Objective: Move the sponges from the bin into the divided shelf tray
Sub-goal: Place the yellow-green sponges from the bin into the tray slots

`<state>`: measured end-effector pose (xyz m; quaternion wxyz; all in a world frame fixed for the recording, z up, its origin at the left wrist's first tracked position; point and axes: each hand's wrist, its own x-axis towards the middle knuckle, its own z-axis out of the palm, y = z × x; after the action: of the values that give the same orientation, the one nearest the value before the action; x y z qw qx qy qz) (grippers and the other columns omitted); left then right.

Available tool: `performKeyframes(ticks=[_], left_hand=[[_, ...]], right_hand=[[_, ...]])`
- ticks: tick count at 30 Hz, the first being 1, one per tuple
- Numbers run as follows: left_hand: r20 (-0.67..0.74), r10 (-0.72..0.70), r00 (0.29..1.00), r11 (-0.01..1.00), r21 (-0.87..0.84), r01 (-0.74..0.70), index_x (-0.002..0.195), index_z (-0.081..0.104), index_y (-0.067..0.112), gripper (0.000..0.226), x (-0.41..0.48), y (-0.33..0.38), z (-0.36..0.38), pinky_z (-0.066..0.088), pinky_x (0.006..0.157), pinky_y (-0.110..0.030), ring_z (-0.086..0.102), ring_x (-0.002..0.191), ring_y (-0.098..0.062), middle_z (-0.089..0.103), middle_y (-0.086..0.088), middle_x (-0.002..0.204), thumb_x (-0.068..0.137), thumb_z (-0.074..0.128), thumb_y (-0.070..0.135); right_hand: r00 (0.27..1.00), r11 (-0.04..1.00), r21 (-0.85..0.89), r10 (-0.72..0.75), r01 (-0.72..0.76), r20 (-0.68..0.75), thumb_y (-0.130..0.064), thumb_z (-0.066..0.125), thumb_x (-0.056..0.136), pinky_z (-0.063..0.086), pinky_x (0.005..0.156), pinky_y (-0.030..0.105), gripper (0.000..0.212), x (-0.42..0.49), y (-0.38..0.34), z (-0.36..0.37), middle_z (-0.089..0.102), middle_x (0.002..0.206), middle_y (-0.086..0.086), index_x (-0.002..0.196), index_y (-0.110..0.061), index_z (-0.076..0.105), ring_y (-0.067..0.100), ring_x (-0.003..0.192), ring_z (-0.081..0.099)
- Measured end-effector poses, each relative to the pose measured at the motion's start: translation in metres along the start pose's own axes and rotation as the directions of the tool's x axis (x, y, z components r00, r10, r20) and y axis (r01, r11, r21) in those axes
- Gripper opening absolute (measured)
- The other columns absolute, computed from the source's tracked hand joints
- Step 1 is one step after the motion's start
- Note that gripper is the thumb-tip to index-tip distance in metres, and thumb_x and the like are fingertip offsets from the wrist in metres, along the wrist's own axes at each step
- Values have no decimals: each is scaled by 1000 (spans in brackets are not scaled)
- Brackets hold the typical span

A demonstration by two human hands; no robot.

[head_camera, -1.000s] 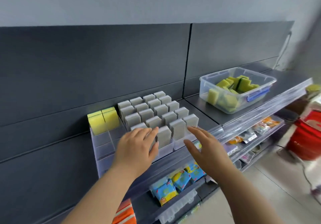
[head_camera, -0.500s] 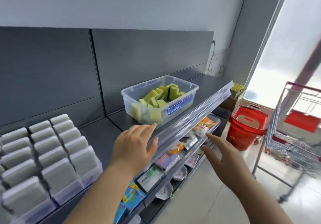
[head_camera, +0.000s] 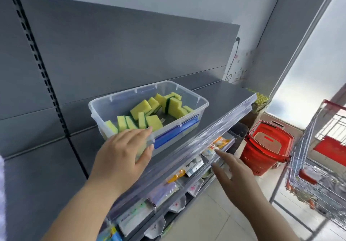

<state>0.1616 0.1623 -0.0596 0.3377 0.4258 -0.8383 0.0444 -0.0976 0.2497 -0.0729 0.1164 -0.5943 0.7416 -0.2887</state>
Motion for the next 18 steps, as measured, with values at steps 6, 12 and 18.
performKeyframes(ticks=[6,12,18], left_hand=[[-60,-80,995,996,20,81,120,63,14,45,74,-40,38,52,72,-32,63,98,-21,67,-1,108,90,38,37],[-9,-156,988,979,131,156,115,65,19,44,114,-65,68,51,62,-29,66,93,-19,69,3,104,88,38,40],[-6,-337,941,909,257,327,114,66,20,48,123,-85,80,53,63,-33,66,92,-20,70,3,102,85,37,44]], right_hand=[[993,993,-28,-118,117,-7,-45,50,87,38,99,30,45,114,-16,-12,50,123,-15,130,-38,45,7,118,45],[986,986,16,-166,166,12,-36,55,88,38,84,23,40,193,-11,-6,48,114,-18,127,-36,48,1,93,50],[928,943,-15,-325,333,183,-29,58,88,45,87,27,34,314,-20,32,56,121,-3,122,-24,56,12,99,55]])
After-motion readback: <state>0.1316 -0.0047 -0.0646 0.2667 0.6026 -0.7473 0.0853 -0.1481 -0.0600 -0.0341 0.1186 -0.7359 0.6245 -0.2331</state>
